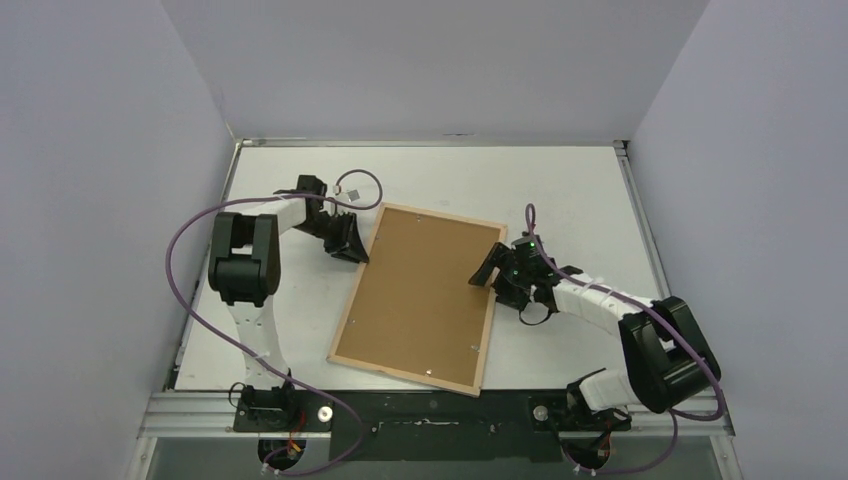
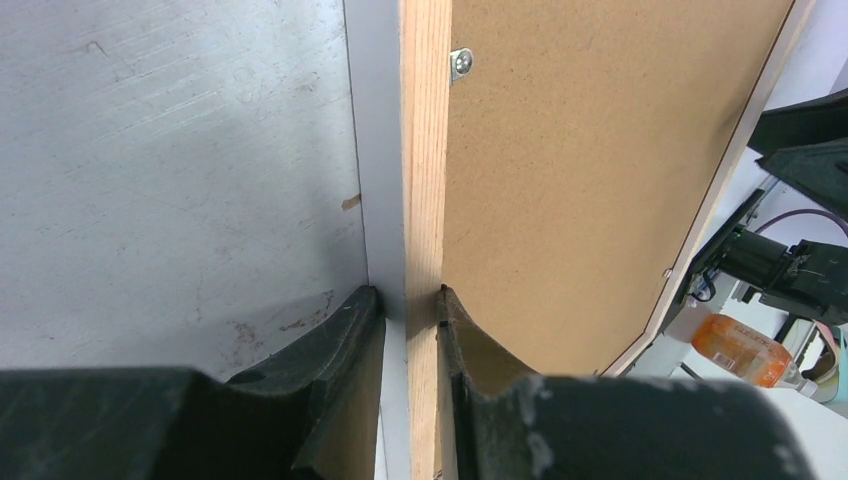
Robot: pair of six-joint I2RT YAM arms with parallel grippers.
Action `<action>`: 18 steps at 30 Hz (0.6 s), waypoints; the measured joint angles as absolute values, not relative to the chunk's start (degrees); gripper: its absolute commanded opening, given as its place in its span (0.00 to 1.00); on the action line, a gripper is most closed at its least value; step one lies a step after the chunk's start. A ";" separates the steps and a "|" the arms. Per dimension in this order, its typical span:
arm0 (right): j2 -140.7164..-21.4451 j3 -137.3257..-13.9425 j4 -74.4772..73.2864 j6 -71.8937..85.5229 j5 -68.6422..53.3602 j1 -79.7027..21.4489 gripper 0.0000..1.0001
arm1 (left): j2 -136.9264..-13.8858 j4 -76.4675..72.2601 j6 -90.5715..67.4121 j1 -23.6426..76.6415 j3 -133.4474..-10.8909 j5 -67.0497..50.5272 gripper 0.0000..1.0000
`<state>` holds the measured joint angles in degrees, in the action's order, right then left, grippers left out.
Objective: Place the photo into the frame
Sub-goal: Turn over the photo frame at the center of the board.
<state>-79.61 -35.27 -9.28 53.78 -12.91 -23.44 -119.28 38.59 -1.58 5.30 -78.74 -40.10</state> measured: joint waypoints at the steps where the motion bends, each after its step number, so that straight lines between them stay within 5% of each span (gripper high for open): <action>1: -79.77 -34.94 -8.03 54.61 -13.06 -24.25 0.75 | -119.28 38.46 -1.61 5.32 -78.70 -40.16 0.00; 4: -80.47 -35.40 -7.79 55.05 -10.46 -26.61 0.68 | -119.04 38.06 -1.61 5.23 -78.41 -39.90 0.00; 18: -77.95 -49.30 -26.63 55.31 -2.76 -31.24 0.68 | -116.90 34.15 -1.98 5.56 -75.48 -39.24 0.00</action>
